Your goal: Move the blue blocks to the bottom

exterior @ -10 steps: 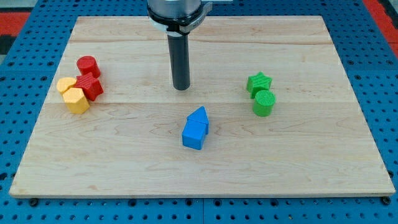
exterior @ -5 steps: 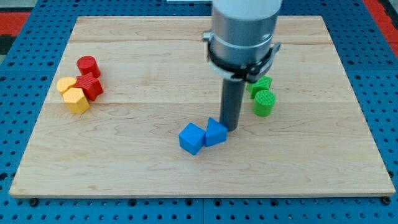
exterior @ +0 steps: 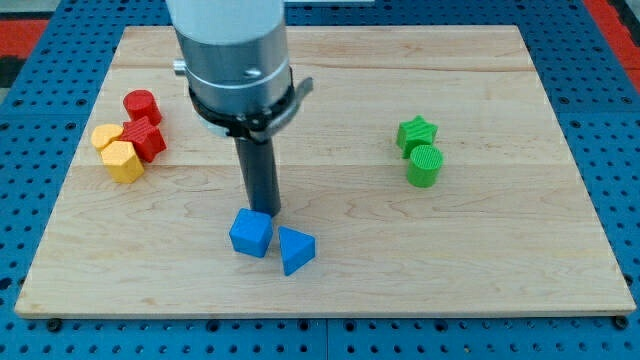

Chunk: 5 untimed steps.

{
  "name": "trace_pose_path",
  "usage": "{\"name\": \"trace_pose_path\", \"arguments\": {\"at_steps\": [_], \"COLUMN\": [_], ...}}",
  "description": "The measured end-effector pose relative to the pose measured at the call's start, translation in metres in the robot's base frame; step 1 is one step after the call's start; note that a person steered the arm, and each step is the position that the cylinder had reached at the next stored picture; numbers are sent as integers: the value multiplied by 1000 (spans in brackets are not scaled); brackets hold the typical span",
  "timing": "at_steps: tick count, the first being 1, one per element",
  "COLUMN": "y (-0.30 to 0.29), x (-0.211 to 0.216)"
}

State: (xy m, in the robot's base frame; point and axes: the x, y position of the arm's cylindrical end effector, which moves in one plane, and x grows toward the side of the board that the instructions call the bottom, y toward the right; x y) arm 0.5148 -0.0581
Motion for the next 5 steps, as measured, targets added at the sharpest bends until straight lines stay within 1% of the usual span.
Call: {"name": "trace_pose_path", "arguments": {"at_steps": [1,2,3,4,5], "y": [-11,-57,-64,-34,-3], "x": [5,5,11,46,61]}}
